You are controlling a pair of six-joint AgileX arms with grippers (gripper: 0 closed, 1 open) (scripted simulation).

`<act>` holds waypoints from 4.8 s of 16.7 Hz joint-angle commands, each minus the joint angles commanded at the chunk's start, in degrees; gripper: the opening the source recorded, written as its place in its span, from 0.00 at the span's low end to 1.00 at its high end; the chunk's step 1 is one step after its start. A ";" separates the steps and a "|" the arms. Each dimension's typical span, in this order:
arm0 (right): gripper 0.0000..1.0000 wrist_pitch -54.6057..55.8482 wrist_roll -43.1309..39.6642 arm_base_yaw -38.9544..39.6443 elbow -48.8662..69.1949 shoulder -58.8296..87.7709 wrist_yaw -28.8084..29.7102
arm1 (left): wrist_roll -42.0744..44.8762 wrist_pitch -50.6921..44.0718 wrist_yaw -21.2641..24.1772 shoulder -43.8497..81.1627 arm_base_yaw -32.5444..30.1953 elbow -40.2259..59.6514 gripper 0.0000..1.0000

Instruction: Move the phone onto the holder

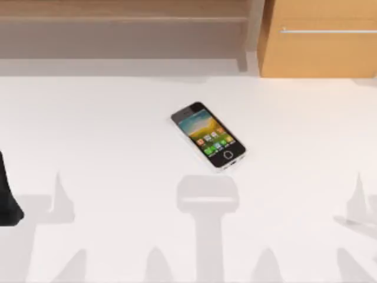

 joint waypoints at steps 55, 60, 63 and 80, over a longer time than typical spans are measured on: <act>1.00 -60.88 -0.35 33.55 128.26 150.57 -0.23 | 0.00 0.00 0.00 0.00 0.00 0.00 1.00; 0.77 -60.88 -0.35 33.55 128.26 150.57 -0.23 | 0.00 0.00 0.00 0.00 0.00 0.00 1.00; 0.55 -60.88 -0.35 33.55 128.26 150.57 -0.23 | 0.00 0.00 0.00 0.00 0.00 0.00 1.00; 0.00 -61.65 -0.45 33.28 128.53 148.27 0.37 | 0.00 0.00 0.00 0.00 0.00 0.00 1.00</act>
